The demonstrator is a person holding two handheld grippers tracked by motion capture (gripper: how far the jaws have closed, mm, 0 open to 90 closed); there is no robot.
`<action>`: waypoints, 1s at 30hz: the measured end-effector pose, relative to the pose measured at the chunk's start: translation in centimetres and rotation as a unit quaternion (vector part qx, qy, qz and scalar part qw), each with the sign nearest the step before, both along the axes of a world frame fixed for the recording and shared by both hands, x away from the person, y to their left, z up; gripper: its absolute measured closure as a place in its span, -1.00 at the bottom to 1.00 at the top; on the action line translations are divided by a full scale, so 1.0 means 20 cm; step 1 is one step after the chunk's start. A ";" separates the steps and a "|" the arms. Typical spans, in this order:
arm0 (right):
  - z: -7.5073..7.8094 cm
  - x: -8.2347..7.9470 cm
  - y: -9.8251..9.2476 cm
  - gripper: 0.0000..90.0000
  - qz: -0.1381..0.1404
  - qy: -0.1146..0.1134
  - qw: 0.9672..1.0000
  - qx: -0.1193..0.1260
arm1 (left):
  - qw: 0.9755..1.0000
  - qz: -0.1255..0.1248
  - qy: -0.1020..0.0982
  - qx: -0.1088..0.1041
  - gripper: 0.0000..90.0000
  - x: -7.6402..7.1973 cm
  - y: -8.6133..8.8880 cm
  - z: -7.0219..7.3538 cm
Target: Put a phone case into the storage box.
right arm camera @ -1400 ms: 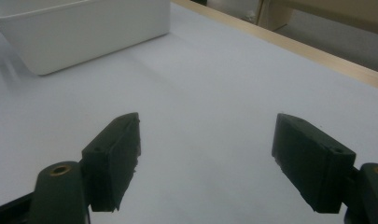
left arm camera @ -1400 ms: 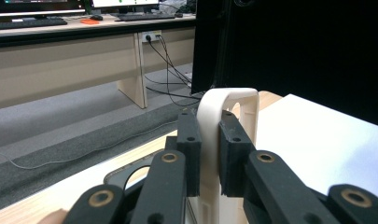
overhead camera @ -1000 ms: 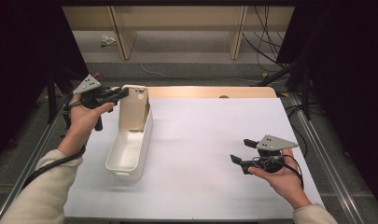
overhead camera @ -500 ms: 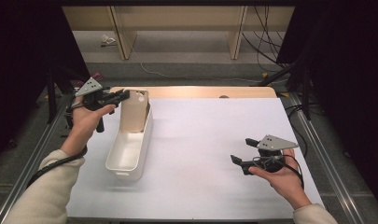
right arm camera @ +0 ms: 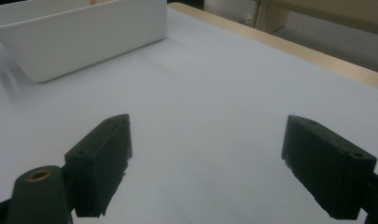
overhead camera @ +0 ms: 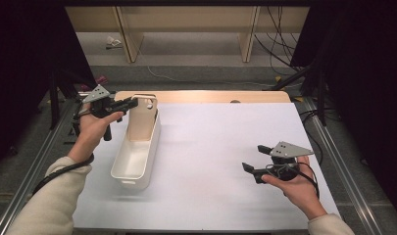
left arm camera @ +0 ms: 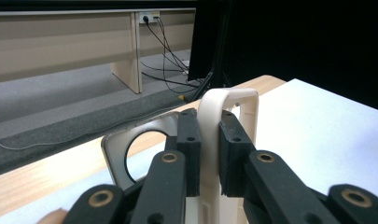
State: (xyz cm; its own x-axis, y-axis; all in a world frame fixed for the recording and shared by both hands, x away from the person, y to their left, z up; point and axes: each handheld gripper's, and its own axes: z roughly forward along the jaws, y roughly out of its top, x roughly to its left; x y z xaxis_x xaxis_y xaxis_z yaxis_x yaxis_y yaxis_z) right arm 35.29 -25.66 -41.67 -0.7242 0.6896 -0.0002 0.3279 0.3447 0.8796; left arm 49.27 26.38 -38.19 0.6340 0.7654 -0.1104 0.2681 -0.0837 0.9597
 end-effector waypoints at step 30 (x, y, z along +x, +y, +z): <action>0.00 0.00 0.00 -0.62 0.001 0.003 1.000 -0.001 | 0.999 0.006 0.030 0.009 0.78 0.08 0.00 -0.12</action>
